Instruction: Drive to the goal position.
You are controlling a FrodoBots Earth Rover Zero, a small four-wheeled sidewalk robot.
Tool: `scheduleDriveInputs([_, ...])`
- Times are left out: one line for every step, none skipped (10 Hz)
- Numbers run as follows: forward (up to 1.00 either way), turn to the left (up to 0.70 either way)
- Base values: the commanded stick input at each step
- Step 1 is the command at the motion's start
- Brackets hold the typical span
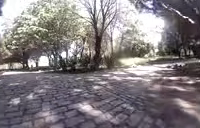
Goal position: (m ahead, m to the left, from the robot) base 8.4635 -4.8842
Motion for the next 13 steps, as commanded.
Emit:
scheduleDriveInputs([0.85,0.00])
scheduleDriveInputs([0.85,0.00])
scheduleDriveInputs([0.85,0.00])
scheduleDriveInputs([0.85,0.00])
scheduleDriveInputs([0.85,0.00])
scheduleDriveInputs([0.85,0.00])
scheduleDriveInputs([0.85,0.00])
scheduleDriveInputs([0.85,0.00])
scheduleDriveInputs([0.85,0.00])
scheduleDriveInputs([0.85,-0.08])
scheduleDriveInputs([0.85,-0.32])
scheduleDriveInputs([0.85,-0.34])
scheduleDriveInputs([0.85,-0.34])
